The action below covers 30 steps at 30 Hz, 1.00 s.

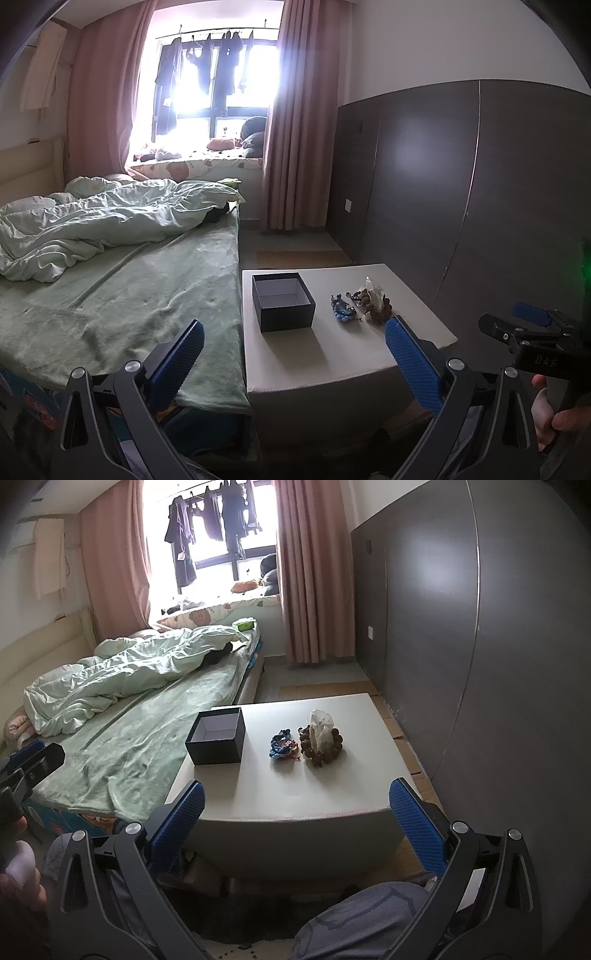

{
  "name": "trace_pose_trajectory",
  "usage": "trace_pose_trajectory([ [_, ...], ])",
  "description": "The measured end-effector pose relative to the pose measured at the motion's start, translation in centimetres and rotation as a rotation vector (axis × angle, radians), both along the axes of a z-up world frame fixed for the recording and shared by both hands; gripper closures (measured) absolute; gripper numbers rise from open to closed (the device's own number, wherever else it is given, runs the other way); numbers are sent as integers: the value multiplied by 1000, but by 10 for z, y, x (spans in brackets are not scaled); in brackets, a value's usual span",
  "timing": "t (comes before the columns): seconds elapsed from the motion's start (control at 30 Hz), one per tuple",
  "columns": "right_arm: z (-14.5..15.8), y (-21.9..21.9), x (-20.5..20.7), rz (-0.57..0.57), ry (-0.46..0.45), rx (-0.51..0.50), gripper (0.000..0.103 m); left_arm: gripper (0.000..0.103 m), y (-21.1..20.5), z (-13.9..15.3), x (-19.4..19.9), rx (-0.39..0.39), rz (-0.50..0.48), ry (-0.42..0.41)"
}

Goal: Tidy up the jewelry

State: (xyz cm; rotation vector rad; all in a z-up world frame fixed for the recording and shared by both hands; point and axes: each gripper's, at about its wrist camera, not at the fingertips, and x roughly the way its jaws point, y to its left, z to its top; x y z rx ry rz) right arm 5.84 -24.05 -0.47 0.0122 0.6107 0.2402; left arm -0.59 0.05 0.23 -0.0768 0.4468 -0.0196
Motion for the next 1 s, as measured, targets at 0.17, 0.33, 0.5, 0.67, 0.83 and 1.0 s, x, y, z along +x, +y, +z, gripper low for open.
trace_pose_trajectory([
  [0.17, 1, 1, -2, -1, -2, -2, 4, 8, 2, -1, -1, -14, -2, -3],
  [0.33, 1, 2, -2, -1, -7, -8, 4, 8, 2, -1, -2, -11, 1, -6],
  [0.5, 1, 2, -2, -2, -6, -7, 4, 8, 1, -1, -4, -22, 8, -14],
  [0.67, 0, 3, -1, -8, -6, -8, 4, 8, 3, 0, -4, -29, 8, -13],
  [0.83, -1, 2, 1, -10, -4, 0, 4, 8, 4, -1, 0, -42, -11, -7],
  [1.0, -3, -2, 5, -28, -3, 6, 4, 9, -2, -2, 1, -32, -36, -14],
])
